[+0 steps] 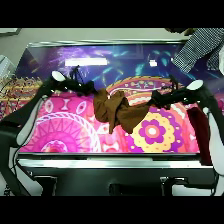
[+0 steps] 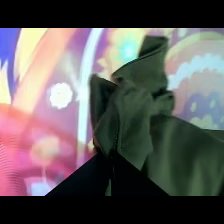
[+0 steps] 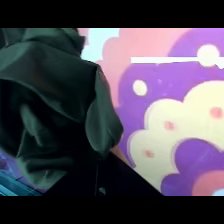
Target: Fold the clothes and pants, and hang the long-sleeved shirts on hangers.
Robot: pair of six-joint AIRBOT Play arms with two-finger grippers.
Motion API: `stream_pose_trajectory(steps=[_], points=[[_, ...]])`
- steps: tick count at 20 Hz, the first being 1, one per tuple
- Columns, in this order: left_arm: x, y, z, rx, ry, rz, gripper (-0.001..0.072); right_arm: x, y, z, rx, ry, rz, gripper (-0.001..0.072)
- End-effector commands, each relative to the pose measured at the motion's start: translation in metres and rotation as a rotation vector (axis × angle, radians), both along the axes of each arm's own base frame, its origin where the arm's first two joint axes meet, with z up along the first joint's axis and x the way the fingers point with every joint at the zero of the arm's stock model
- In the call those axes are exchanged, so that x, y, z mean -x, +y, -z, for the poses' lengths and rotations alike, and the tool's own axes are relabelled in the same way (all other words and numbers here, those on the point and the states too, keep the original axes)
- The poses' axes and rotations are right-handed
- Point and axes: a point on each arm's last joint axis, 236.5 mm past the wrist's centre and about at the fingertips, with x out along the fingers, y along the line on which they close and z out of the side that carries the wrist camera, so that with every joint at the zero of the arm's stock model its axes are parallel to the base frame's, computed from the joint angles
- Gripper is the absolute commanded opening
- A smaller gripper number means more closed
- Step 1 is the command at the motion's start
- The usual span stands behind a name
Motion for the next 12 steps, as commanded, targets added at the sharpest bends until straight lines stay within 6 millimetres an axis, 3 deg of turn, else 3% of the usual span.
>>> stream_pose_trajectory(steps=[1, 4, 7, 10, 12], points=[[-0.010, 0.050, -0.099, -0.119, -0.180, -0.043, 0.0010, -0.006, -0.020, -0.073, 0.139, -0.225, -0.023, 0.0032], [0.010, 0.109, -0.235, -0.233, -0.437, -0.168, 0.0011, 0.004, -0.035, -0.187, 0.277, -0.542, -0.025, 0.0032], [0.074, 0.142, -0.352, -0.267, -0.673, -0.270, 0.0012, 0.057, -0.040, -0.296, 0.381, -0.841, 0.003, 0.0032], [0.151, 0.161, -0.433, -0.258, -0.844, -0.370, 0.0013, 0.128, -0.048, -0.363, 0.463, -1.032, 0.085, 0.0032], [0.193, 0.171, -0.467, -0.238, -0.922, -0.429, 0.0014, 0.166, -0.062, -0.392, 0.506, -1.113, 0.190, 0.0032]])
